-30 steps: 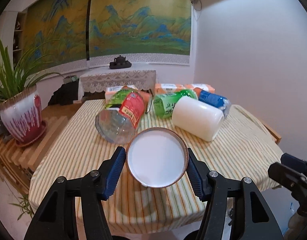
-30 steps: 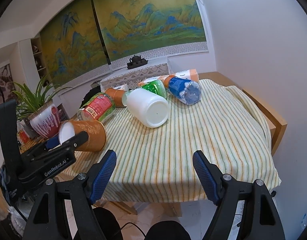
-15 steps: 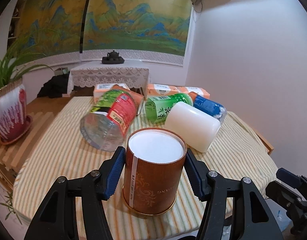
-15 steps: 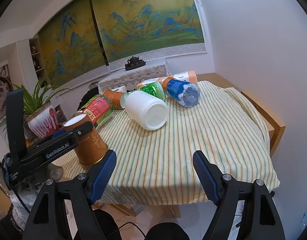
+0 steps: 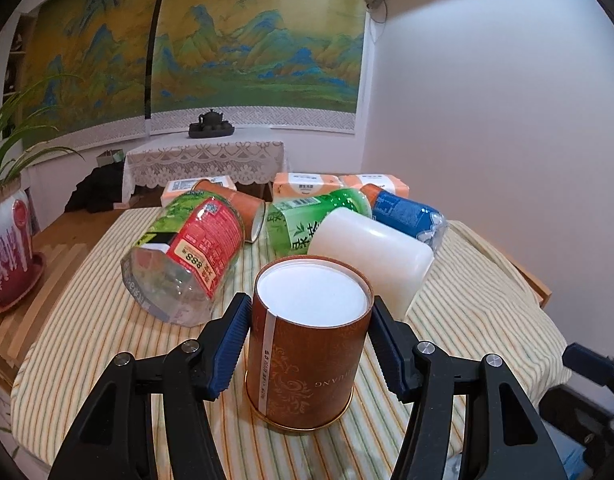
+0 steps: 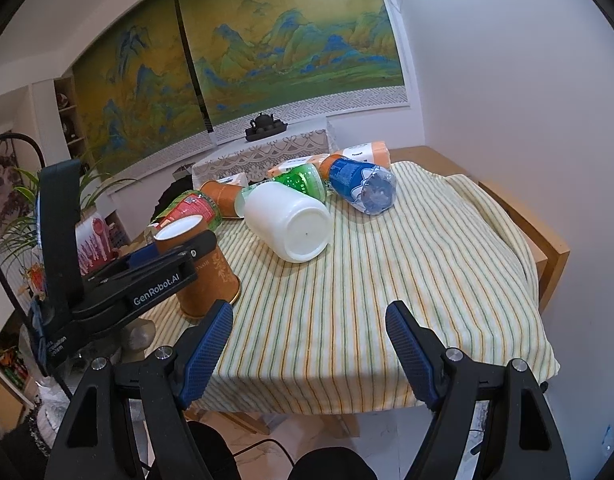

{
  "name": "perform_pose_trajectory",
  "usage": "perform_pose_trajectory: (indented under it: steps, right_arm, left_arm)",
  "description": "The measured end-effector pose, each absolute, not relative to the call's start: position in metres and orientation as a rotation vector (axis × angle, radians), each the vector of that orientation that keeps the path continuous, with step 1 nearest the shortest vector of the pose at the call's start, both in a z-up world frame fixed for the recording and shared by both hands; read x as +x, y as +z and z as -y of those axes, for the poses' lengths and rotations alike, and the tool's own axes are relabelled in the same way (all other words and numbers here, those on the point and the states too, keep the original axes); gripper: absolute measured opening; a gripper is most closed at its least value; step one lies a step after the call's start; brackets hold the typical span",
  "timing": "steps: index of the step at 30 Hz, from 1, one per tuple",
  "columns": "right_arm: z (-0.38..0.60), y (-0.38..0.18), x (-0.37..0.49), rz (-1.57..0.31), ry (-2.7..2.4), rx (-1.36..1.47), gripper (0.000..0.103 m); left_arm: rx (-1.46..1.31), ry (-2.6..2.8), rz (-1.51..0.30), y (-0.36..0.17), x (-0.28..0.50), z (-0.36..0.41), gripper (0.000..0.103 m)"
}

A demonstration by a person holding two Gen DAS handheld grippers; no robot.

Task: Flip cup upside down
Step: 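Lower the brown cup with the left gripper onto the cloth, standing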

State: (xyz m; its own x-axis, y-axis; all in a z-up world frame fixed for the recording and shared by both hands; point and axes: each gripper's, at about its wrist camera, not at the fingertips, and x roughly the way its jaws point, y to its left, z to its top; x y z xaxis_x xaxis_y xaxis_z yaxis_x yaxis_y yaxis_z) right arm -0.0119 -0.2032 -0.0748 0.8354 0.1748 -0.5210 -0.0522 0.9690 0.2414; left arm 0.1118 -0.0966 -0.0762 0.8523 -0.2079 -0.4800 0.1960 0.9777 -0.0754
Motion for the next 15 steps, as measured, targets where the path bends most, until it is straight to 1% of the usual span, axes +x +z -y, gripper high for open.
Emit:
perform_pose_trajectory:
  steps: [15]
  right_arm:
    - [0.1998,-0.0709,-0.0128,-0.560,0.127,0.218,0.075]
  left_arm:
    - [-0.028,-0.222,-0.506,-0.0789,0.1017,0.0915,0.062]
